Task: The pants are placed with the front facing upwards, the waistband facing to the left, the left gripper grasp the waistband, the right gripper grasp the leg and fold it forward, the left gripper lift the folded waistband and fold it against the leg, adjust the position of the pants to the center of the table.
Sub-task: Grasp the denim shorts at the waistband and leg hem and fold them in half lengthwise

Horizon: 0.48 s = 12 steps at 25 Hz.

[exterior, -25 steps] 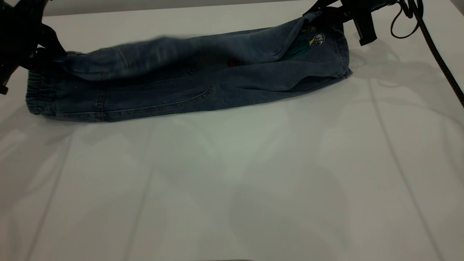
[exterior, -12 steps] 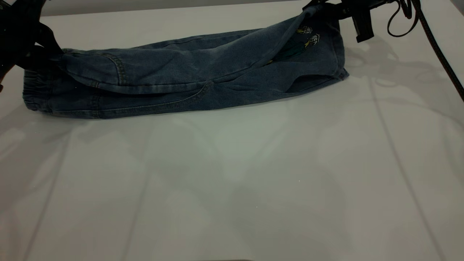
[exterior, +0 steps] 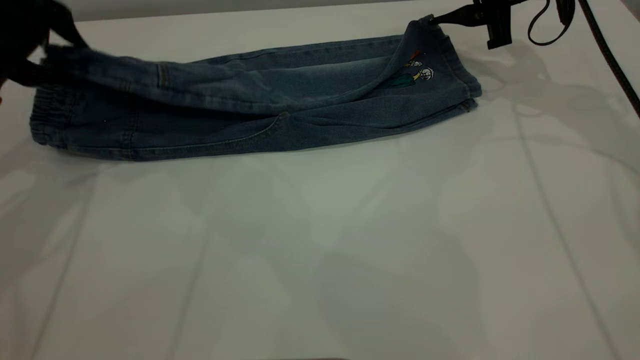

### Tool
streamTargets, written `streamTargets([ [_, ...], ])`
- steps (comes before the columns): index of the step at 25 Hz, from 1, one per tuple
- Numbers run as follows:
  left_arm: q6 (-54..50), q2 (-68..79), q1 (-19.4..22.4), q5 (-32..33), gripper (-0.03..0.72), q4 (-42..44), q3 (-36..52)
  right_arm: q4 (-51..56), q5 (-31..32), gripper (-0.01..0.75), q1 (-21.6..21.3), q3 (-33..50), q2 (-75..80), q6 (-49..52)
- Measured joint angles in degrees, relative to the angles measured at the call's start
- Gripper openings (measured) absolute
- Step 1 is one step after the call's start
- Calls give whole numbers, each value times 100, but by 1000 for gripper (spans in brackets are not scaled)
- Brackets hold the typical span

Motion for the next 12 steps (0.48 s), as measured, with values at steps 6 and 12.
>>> streamTargets([
  [6,-401,425,0,-48,446,-40,-333,17,0,376,0,0,0,-107],
  [12,-712,930,0,41,444,105,-505,-43,38,375,0,0,0,-213],
])
